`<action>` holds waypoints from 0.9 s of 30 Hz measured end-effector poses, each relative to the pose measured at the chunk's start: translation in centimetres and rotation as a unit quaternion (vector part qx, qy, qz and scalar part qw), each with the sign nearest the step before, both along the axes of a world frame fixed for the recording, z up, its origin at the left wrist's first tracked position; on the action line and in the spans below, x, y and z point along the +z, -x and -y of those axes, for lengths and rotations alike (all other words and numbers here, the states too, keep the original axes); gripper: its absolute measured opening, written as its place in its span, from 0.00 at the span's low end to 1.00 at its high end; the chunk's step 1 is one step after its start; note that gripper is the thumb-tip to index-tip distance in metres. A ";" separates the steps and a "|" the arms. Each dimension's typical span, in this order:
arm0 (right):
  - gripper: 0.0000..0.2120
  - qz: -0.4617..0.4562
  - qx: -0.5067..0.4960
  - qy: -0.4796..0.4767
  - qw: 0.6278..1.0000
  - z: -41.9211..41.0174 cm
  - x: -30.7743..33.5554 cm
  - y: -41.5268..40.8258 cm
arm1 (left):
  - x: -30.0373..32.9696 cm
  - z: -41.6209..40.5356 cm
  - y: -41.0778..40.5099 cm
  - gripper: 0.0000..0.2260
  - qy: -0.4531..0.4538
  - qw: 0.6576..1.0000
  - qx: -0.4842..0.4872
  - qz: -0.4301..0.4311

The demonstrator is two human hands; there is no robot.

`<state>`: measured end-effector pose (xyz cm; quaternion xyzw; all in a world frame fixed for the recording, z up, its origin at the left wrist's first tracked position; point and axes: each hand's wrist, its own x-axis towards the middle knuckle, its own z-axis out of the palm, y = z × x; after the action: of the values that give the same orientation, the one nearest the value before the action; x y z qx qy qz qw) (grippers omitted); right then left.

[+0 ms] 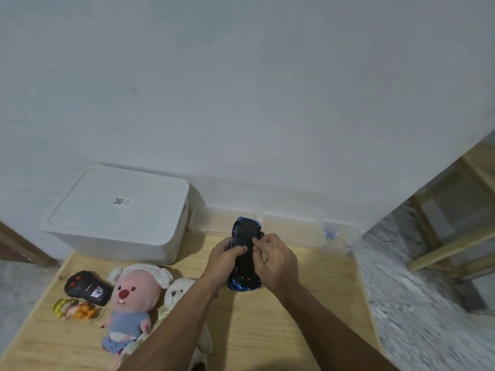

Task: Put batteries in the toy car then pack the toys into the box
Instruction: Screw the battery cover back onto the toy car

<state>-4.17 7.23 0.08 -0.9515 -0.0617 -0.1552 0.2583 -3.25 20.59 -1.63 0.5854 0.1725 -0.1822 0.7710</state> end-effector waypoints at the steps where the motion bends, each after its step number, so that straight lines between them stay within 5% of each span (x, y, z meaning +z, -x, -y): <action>1: 0.17 -0.005 -0.001 0.000 1.000 0.0 0.0 0.0 | -0.1 0.0 0.1 0.09 -0.002 1.000 -0.001 -0.001; 17: 0.13 -0.068 0.036 0.022 0.997 0.8 0.3 -0.8 | 0.2 0.1 0.0 0.07 0.003 1.000 -0.002 -0.018; 22: 0.14 -0.166 -0.006 -0.162 0.973 0.7 0.7 -1.1 | 0.1 -0.2 0.0 0.04 0.009 0.998 0.012 -0.053; 27: 0.14 -0.262 -0.109 -0.333 0.899 1.2 2.0 -2.5 | 0.6 -0.5 -0.4 0.08 0.017 0.997 0.019 -0.079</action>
<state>-1.66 5.98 2.08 -0.8168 0.1677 0.0609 0.5486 -2.82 21.09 -1.01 0.5525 0.2404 -0.2161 0.7683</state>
